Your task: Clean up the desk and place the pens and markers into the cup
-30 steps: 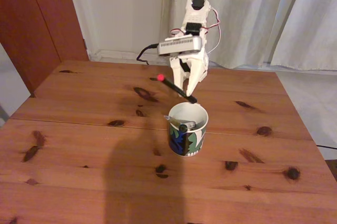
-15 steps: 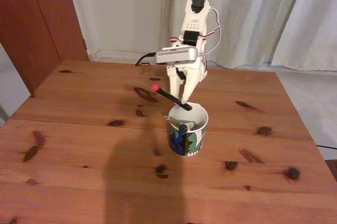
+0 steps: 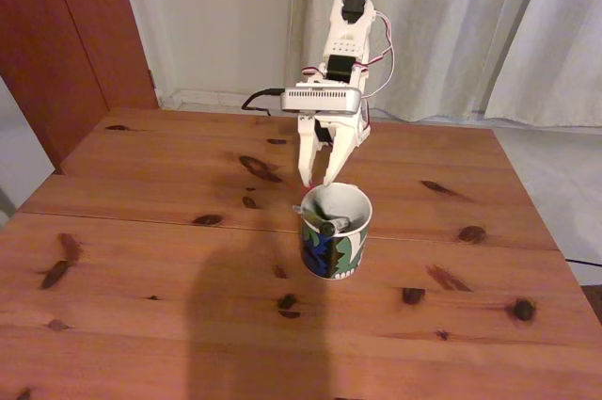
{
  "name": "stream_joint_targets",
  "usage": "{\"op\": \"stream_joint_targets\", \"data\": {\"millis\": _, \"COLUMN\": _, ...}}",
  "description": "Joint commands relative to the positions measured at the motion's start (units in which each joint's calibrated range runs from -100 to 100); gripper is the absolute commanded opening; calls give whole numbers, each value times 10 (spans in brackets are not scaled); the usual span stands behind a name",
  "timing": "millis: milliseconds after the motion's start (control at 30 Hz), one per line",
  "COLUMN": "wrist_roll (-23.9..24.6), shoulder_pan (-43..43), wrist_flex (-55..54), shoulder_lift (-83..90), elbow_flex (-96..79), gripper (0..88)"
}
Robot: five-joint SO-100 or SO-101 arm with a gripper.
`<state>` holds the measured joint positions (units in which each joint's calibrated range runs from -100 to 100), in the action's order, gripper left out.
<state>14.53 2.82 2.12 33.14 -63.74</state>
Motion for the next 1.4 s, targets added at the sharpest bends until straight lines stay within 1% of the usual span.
{"op": "stream_joint_targets", "data": {"millis": 0, "wrist_roll": -6, "shoulder_pan": 2, "wrist_flex": -12, "shoulder_lift": 2, "elbow_flex": 3, "gripper": 111}}
{"op": "stream_joint_targets", "data": {"millis": 167, "wrist_roll": -13, "shoulder_pan": 2, "wrist_flex": -13, "shoulder_lift": 7, "elbow_flex": 4, "gripper": 106}}
{"op": "stream_joint_targets", "data": {"millis": 233, "wrist_roll": -13, "shoulder_pan": 2, "wrist_flex": -14, "shoulder_lift": 12, "elbow_flex": 9, "gripper": 76}}
{"op": "stream_joint_targets", "data": {"millis": 300, "wrist_roll": -13, "shoulder_pan": 2, "wrist_flex": -14, "shoulder_lift": 31, "elbow_flex": 12, "gripper": 16}}
{"op": "stream_joint_targets", "data": {"millis": 333, "wrist_roll": -12, "shoulder_pan": 2, "wrist_flex": -12, "shoulder_lift": 46, "elbow_flex": 12, "gripper": 0}}
{"op": "stream_joint_targets", "data": {"millis": 467, "wrist_roll": -10, "shoulder_pan": 0, "wrist_flex": 4, "shoulder_lift": 119, "elbow_flex": -7, "gripper": 9}}
{"op": "stream_joint_targets", "data": {"millis": 567, "wrist_roll": -12, "shoulder_pan": -5, "wrist_flex": 76, "shoulder_lift": 183, "elbow_flex": -27, "gripper": 9}}
{"op": "stream_joint_targets", "data": {"millis": 700, "wrist_roll": -15, "shoulder_pan": -9, "wrist_flex": 222, "shoulder_lift": 282, "elbow_flex": -54, "gripper": 9}}
{"op": "stream_joint_targets", "data": {"millis": 867, "wrist_roll": -55, "shoulder_pan": -40, "wrist_flex": 421, "shoulder_lift": 412, "elbow_flex": -107, "gripper": 9}}
{"op": "stream_joint_targets", "data": {"millis": 967, "wrist_roll": -80, "shoulder_pan": -54, "wrist_flex": 513, "shoulder_lift": 484, "elbow_flex": -145, "gripper": 9}}
{"op": "stream_joint_targets", "data": {"millis": 1200, "wrist_roll": -108, "shoulder_pan": -75, "wrist_flex": 667, "shoulder_lift": 593, "elbow_flex": -211, "gripper": 9}}
{"op": "stream_joint_targets", "data": {"millis": 1367, "wrist_roll": -131, "shoulder_pan": -74, "wrist_flex": 727, "shoulder_lift": 613, "elbow_flex": -246, "gripper": 9}}
